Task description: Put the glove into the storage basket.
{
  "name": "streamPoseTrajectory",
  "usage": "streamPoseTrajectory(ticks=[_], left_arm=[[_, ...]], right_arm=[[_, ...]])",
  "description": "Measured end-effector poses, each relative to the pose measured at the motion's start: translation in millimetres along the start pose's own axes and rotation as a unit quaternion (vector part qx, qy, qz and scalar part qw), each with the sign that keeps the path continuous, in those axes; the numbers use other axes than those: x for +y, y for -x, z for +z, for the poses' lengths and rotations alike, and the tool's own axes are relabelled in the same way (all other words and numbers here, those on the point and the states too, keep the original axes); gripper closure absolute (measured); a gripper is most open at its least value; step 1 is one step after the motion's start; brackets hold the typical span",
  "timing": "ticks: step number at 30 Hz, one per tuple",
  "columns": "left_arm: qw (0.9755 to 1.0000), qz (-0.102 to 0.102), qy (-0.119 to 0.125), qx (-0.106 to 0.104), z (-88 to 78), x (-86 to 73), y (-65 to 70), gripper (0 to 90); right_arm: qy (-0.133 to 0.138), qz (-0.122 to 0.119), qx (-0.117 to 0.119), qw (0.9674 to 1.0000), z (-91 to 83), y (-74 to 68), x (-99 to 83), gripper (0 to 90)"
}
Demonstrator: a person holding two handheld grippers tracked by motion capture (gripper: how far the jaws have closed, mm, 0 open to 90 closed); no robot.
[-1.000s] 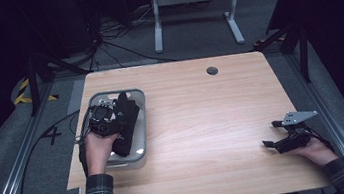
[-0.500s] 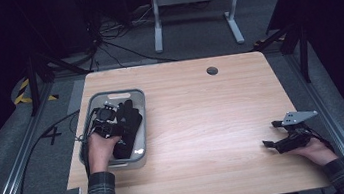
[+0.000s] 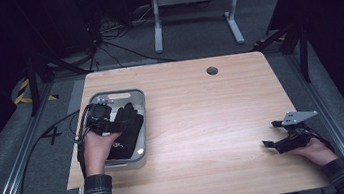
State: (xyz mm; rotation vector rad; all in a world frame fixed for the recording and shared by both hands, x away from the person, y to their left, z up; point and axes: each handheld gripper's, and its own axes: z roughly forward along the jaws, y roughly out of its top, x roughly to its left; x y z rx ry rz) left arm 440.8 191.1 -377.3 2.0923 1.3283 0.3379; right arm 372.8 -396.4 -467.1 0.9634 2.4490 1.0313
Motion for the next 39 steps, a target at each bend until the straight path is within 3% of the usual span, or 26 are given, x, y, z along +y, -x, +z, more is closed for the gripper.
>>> streamPoseTrajectory(ticks=[8,15,26,39], left_arm=[[0.9987,0.023,0.033,-0.03,-6.8,13.8,31.5,18.6],[0.9955,0.044,0.049,-0.068,-5.1,21.7,61.4,18.2],[0.9889,0.084,0.048,-0.113,16.2,22.8,113.3,18.1],[0.9815,0.129,0.034,-0.138,48.3,14.2,163.8,18.1]], right_arm=[[0.0,0.0,0.0,1.0,0.0,0.0,0.0,9.4],[0.0,0.0,0.0,1.0,0.0,0.0,0.0,9.4],[0.0,0.0,0.0,1.0,0.0,0.0,0.0,9.4],[0.0,0.0,0.0,1.0,0.0,0.0,0.0,9.4]])
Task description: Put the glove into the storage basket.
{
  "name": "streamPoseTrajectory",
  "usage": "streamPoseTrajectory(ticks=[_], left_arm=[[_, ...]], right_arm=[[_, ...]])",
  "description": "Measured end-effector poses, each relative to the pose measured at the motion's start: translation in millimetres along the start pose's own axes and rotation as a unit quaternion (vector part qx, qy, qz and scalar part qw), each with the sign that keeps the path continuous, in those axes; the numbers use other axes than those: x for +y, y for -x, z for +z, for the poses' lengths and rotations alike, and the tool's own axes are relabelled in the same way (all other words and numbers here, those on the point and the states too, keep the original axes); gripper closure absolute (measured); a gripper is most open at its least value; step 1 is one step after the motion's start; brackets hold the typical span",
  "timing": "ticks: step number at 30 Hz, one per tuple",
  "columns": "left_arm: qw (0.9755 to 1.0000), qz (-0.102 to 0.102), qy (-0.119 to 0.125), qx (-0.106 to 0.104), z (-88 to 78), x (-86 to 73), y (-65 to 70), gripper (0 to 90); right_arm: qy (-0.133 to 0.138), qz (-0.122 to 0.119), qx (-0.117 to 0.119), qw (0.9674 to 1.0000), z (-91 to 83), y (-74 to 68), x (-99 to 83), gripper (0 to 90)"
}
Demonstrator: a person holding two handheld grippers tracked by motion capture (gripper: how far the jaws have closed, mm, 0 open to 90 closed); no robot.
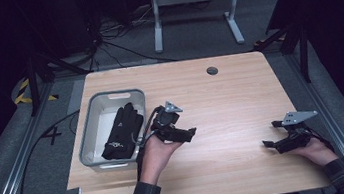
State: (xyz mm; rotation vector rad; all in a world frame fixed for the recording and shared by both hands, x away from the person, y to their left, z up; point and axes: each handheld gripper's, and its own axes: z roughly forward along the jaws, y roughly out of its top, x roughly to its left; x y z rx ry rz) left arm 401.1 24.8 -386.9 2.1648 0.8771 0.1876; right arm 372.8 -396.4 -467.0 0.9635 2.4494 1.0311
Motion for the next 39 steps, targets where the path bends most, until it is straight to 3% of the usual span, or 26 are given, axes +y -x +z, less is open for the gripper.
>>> streamPoseTrajectory(ticks=[15,19,24,27,33,39], left_arm=[[0.9992,0.037,-0.003,-0.018,48.3,-17.1,33.0,15.2],[0.9983,0.054,-0.017,-0.016,63.2,-24.6,41.1,13.7],[0.9973,0.06,-0.039,-0.014,81.0,-32.9,48.2,10.8],[0.995,0.081,-0.057,0.01,90.6,-36.0,52.2,7.3],[0.9961,0.084,-0.028,0.006,94.4,-41.2,50.2,0.0],[0.9957,0.089,-0.026,0.004,94.2,-42.0,49.7,0.2]], right_arm=[[0.0,0.0,0.0,1.0,0.0,0.0,0.0,9.2],[0.0,0.0,0.0,1.0,0.1,0.0,0.0,9.1],[0.0,-0.001,0.001,1.0,0.3,0.0,0.0,8.9],[0.0,-0.001,0.001,1.0,0.3,0.0,0.1,8.8],[0.0,-0.001,0.001,1.0,0.4,-0.1,0.1,8.7],[0.0,-0.001,0.001,1.0,0.4,-0.1,0.1,8.7]])
